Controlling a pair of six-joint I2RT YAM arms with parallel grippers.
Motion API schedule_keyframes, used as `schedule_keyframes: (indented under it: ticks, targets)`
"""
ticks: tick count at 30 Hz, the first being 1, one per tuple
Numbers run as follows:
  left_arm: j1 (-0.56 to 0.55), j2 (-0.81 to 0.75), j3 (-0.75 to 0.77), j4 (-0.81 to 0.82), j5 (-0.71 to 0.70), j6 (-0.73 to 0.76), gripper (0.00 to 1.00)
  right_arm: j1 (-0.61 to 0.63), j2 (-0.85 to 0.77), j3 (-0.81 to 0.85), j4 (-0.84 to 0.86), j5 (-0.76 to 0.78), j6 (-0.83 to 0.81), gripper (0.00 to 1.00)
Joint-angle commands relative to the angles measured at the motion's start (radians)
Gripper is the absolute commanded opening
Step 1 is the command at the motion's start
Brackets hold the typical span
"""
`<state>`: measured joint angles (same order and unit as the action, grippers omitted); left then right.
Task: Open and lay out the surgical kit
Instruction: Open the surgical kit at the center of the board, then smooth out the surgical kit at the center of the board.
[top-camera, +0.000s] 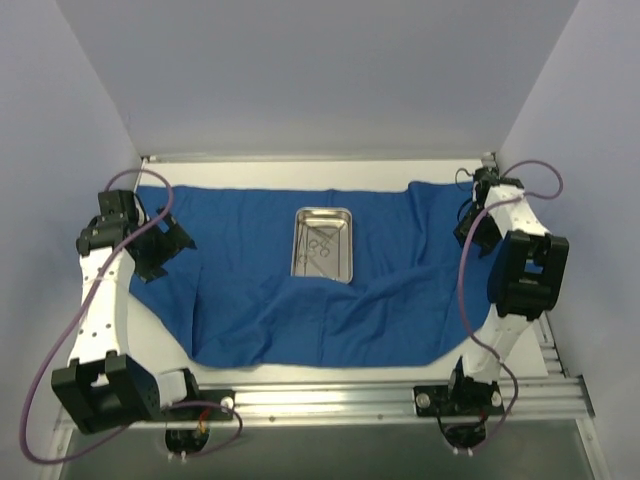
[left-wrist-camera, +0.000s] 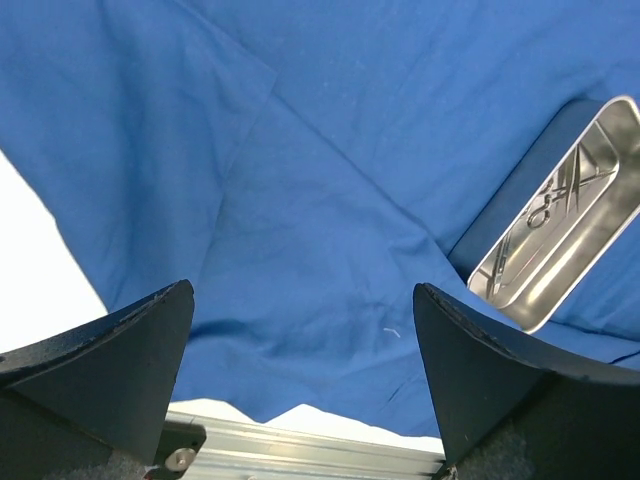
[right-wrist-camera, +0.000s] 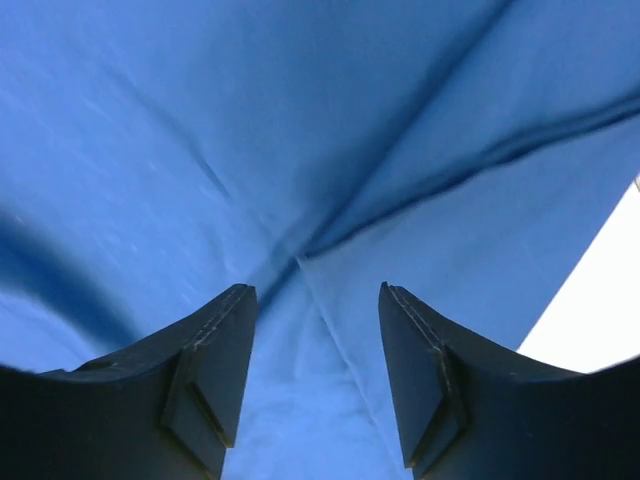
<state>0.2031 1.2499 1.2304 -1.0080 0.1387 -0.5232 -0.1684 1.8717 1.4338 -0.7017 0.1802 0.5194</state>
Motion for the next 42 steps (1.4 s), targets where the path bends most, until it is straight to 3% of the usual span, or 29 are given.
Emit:
schedule_keyframes:
  ticks: [1,8,16,18,23,25,27,30,34,37,42]
  targets:
    - [-0.007,0.009,-0.026,0.094,0.038,-0.017,1.0,0.009,0.038,0.076,-0.024,0.062,0.001,0.51]
    - [-0.007,0.059,-0.002,0.094,0.018,0.002,1.0,0.017,0.109,0.099,-0.041,0.068,0.025,0.48]
    - [-0.007,0.092,0.032,0.094,0.009,0.009,1.0,0.023,0.053,0.014,-0.027,0.054,0.044,0.46]
    - [-0.007,0.103,0.035,0.098,0.007,0.008,1.0,0.021,0.049,0.002,-0.025,0.065,0.044,0.37]
    - [-0.007,0.112,0.035,0.1,0.009,0.008,1.0,0.023,0.053,0.003,-0.038,0.074,0.044,0.31]
    - [-0.007,0.109,0.034,0.1,0.006,0.006,1.0,0.021,0.047,0.013,-0.042,0.09,0.045,0.21]
    - [-0.007,0.108,0.035,0.1,0.004,0.006,1.0,0.02,0.044,0.033,-0.058,0.1,0.047,0.18]
    - [-0.007,0.106,0.027,0.103,0.006,-0.001,1.0,0.007,0.023,0.043,-0.091,0.126,0.048,0.02]
    - [-0.01,0.079,-0.009,0.118,0.004,-0.05,1.0,-0.043,-0.098,-0.016,-0.122,0.169,0.085,0.0]
    - [-0.013,0.046,-0.06,0.14,-0.001,-0.099,1.0,-0.155,-0.24,-0.123,-0.16,0.217,0.135,0.0]
    - [-0.022,0.013,-0.126,0.141,-0.037,-0.158,1.0,-0.448,-0.511,-0.306,-0.274,0.234,0.278,0.0]
